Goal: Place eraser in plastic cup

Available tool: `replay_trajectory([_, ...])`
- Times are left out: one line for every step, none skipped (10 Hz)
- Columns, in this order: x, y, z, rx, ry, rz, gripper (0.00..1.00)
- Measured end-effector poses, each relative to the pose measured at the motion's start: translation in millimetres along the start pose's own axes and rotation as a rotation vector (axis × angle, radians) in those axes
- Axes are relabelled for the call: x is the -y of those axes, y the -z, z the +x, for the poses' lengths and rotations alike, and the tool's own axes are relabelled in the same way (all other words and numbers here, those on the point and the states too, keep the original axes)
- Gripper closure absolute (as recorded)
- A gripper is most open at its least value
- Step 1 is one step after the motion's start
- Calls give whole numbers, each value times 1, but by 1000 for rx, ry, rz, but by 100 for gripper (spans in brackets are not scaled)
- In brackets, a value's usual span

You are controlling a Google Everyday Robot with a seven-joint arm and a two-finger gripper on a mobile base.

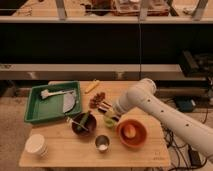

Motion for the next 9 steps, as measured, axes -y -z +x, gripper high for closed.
replay_trajectory([1, -4, -1, 6, 4, 4, 100])
replay_trajectory([2, -8, -2, 12, 11, 4, 100])
replay_trajectory([1, -11, -4, 17, 12, 4, 100])
replay_trajectory([1, -13, -6, 21, 12, 4, 100])
replay_trajectory([0, -15, -9, 23, 10, 5, 100])
replay_trajectory([0, -18, -10, 26, 15, 8, 94])
replay_trajectory([1, -19, -11, 27, 18, 11, 86])
replay_trajectory([1, -20, -12, 24, 22, 13, 74])
replay_trajectory([1, -21, -14, 19, 31, 10, 64])
